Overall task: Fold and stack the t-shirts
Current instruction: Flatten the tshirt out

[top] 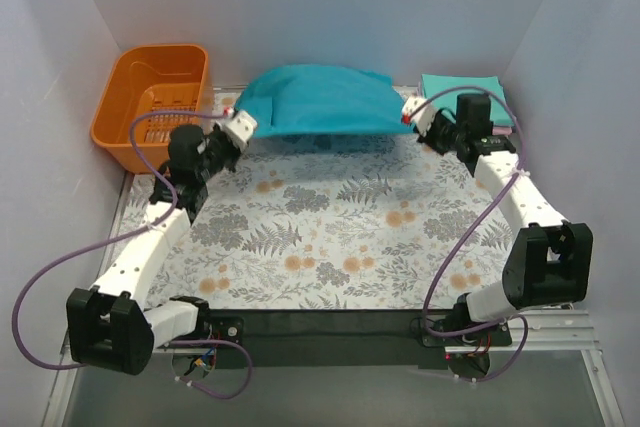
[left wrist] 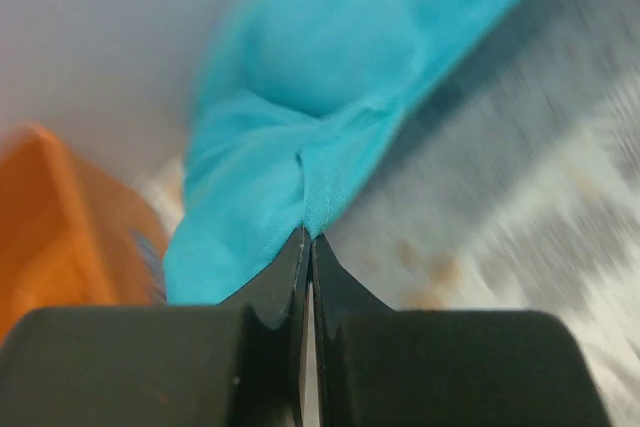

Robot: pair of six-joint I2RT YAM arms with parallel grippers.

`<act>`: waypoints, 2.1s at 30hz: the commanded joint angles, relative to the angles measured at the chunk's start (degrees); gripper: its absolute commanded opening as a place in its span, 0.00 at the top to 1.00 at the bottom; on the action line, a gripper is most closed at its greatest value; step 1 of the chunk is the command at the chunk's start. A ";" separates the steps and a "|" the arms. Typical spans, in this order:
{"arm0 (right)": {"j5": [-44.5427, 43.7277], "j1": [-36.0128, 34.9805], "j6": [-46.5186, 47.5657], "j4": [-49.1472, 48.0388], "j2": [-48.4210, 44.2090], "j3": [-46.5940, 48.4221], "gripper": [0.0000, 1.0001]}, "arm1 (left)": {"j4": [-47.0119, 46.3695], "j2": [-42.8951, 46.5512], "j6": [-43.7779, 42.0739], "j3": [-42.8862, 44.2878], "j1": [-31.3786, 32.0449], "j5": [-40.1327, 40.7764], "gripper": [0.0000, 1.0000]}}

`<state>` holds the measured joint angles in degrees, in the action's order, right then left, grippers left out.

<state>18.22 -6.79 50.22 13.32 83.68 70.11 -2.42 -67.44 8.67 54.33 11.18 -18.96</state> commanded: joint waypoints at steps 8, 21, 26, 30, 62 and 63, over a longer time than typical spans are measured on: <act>0.68 -7.80 22.02 27.15 -12.92 -20.18 0.99 | 50.67 5.75 -13.30 -9.61 3.50 -12.75 1.00; 2.27 -6.13 2.37 34.23 0.59 -2.44 0.49 | 44.44 -10.41 1.08 7.19 -1.78 -12.78 0.57; 1.73 -6.40 -2.49 33.97 11.57 1.96 0.64 | 40.13 -22.90 4.69 10.27 -2.04 0.04 0.73; 0.77 -8.06 -5.04 32.39 14.93 -0.22 0.65 | 36.00 -25.19 4.26 6.24 -2.21 6.01 0.76; -3.01 -3.59 -8.53 31.17 11.76 8.89 0.65 | 42.19 -25.87 3.79 22.99 -2.83 -1.00 0.63; -5.36 -2.45 -12.21 27.67 13.07 11.00 0.65 | 41.01 -29.38 5.21 29.63 -2.83 -0.29 0.63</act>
<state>12.82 -12.14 47.99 46.74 93.10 75.33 48.47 -89.27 4.91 74.32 8.69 -19.44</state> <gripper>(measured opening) 0.355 0.369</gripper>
